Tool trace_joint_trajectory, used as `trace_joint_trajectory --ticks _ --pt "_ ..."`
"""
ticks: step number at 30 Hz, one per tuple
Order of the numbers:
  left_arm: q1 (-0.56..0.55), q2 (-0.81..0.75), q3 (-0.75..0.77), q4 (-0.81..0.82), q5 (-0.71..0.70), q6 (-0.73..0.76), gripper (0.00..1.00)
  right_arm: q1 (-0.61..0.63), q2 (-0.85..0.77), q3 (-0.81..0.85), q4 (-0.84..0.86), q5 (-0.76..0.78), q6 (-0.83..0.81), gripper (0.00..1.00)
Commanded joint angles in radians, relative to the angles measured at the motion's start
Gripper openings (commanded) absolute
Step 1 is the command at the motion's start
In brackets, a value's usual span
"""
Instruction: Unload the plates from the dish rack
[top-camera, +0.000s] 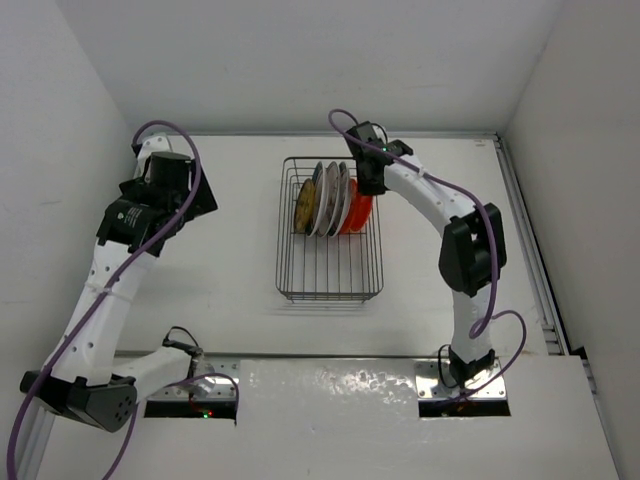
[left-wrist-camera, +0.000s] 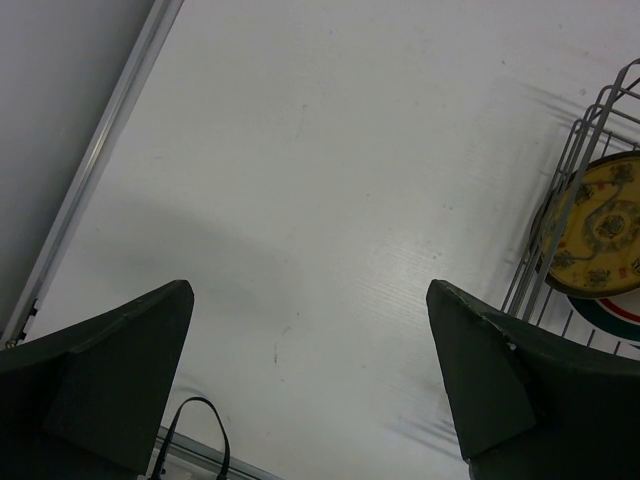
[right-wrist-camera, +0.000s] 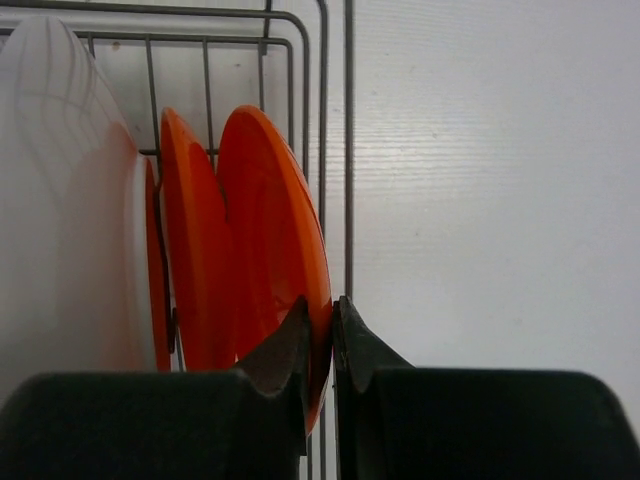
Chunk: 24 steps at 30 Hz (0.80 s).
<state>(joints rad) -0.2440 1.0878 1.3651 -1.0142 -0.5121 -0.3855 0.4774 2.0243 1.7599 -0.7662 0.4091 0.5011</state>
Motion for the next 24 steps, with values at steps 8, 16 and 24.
trace_joint_trajectory --ticks 8,16,24 --pt "-0.009 0.023 0.017 0.051 0.009 0.013 1.00 -0.075 -0.171 0.285 -0.266 0.230 0.037 0.03" --pt "-0.009 0.027 0.022 0.072 0.089 0.002 1.00 -0.348 -0.479 -0.436 0.269 0.042 0.197 0.00" --pt "-0.009 0.011 -0.009 0.147 0.339 0.050 1.00 -0.415 -0.536 -0.790 0.603 0.121 0.431 0.00"
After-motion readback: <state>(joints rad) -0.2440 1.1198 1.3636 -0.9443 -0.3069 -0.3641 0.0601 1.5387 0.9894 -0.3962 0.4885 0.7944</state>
